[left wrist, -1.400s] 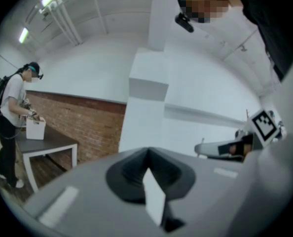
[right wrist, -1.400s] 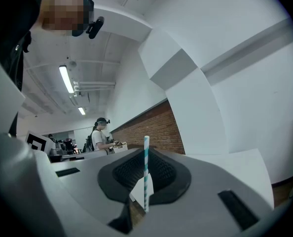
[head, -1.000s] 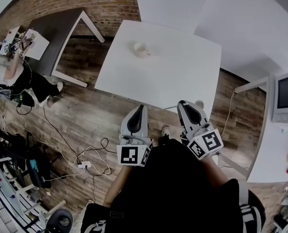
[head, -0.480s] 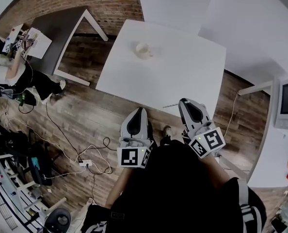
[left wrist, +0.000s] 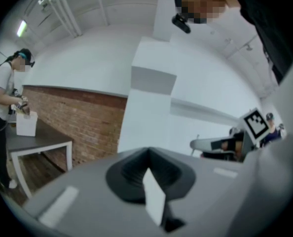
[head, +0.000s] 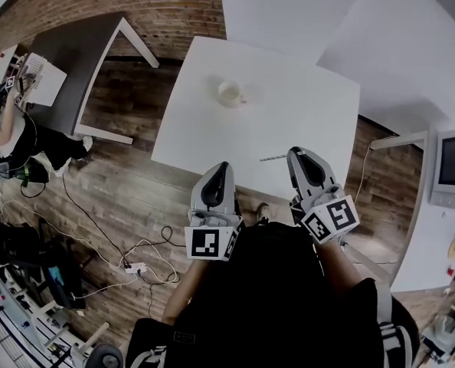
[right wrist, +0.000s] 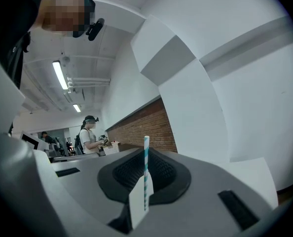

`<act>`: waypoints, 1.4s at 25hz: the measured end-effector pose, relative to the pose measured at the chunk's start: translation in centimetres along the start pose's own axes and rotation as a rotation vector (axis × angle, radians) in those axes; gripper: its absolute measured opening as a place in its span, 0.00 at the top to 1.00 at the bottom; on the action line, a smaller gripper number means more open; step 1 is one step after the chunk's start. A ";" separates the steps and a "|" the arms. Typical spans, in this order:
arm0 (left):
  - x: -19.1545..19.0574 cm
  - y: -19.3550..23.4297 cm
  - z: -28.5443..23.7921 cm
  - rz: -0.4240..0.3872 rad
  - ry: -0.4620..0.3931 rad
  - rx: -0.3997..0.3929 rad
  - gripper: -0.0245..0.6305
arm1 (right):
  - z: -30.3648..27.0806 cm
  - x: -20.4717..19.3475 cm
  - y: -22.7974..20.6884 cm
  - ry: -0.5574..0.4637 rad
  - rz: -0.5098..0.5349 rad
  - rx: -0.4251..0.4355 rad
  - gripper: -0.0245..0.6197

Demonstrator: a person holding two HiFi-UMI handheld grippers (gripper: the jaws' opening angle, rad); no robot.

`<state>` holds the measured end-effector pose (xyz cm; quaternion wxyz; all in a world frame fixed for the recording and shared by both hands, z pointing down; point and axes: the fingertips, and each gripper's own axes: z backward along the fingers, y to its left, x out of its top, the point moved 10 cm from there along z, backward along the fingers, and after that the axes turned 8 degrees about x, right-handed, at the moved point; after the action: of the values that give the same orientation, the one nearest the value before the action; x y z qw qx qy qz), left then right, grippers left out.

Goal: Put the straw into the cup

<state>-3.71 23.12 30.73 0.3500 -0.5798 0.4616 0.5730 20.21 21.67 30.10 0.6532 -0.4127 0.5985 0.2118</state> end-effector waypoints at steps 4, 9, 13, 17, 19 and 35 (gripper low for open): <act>0.8 3.8 -2.7 0.007 0.010 -0.017 0.96 | -4.3 0.6 -0.4 0.003 0.006 -0.030 0.93; 1.6 8.2 -5.5 0.015 0.022 -0.046 0.96 | -9.3 1.3 -0.9 0.007 0.028 -0.076 0.93; 1.7 11.4 -7.5 0.027 0.035 -0.078 0.96 | -12.5 1.5 -0.9 0.007 0.032 -0.115 0.93; 2.2 14.3 -10.0 0.057 0.039 -0.099 0.96 | -15.7 1.8 -1.0 0.016 0.034 -0.141 0.93; 2.3 15.2 -11.1 0.049 0.044 -0.117 0.96 | -16.8 2.0 -1.0 0.021 0.031 -0.151 0.93; 2.0 15.4 -18.8 0.042 0.065 -0.076 0.96 | -21.7 0.5 -5.8 0.089 -0.008 -0.096 0.93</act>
<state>-11.86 0.17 32.47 0.3004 -0.6010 0.4630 0.5781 11.61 1.01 32.51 0.6063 -0.4549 0.6144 0.2191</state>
